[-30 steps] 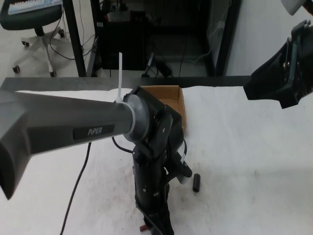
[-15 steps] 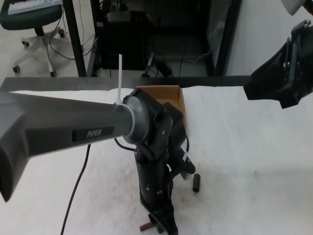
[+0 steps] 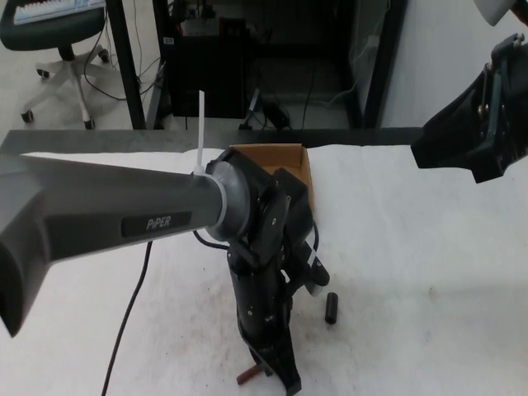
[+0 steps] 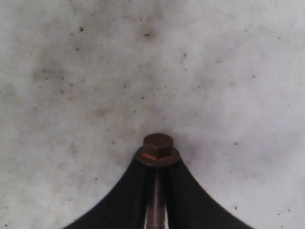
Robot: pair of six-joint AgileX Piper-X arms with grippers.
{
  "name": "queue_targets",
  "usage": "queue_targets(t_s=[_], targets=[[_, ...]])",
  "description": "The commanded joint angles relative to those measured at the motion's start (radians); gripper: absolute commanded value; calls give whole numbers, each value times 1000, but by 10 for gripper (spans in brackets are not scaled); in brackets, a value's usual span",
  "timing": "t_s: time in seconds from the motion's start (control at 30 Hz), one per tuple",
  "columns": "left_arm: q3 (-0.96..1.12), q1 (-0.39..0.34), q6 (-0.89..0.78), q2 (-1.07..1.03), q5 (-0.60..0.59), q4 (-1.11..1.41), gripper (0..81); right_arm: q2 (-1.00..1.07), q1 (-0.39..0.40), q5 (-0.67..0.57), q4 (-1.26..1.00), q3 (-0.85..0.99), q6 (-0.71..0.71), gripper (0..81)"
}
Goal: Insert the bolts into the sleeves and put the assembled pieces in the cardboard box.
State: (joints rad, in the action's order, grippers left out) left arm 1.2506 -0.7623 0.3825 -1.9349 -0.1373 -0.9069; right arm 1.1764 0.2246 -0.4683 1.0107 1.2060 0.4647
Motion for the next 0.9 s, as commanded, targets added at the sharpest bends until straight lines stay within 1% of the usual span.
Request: queue_targets(t_s=[0.0,0.1,0.23,0.33,0.47,0.57,0.6,0.67,0.73,0.87], targets=[[-8,-3,6,-20,3,-5,3,-9,-4,-9,3,8,-2,344],[-6,-3,-28,-14,3,-5,3,-9,-4,10,6,8,-2,288],[-6,9,-93,39,3,18,3,-9,-6,74,11,8,-2,226],[-6,32,-122,133,3,77,3,-7,-9,136,11,8,-52,223],[-6,84,-208,303,3,182,3,-5,-25,149,-13,-29,-159,223],[-9,136,-269,447,3,240,3,14,-27,149,-29,-80,-296,223],[-9,152,-283,484,3,249,3,26,-27,149,-31,-105,-362,223],[-9,189,-287,573,3,257,3,58,-21,145,-31,-145,-431,223],[-9,222,-287,644,3,251,3,102,-1,136,-31,-182,-459,232],[-9,283,-278,752,3,218,3,202,69,134,-59,-213,-534,259]])
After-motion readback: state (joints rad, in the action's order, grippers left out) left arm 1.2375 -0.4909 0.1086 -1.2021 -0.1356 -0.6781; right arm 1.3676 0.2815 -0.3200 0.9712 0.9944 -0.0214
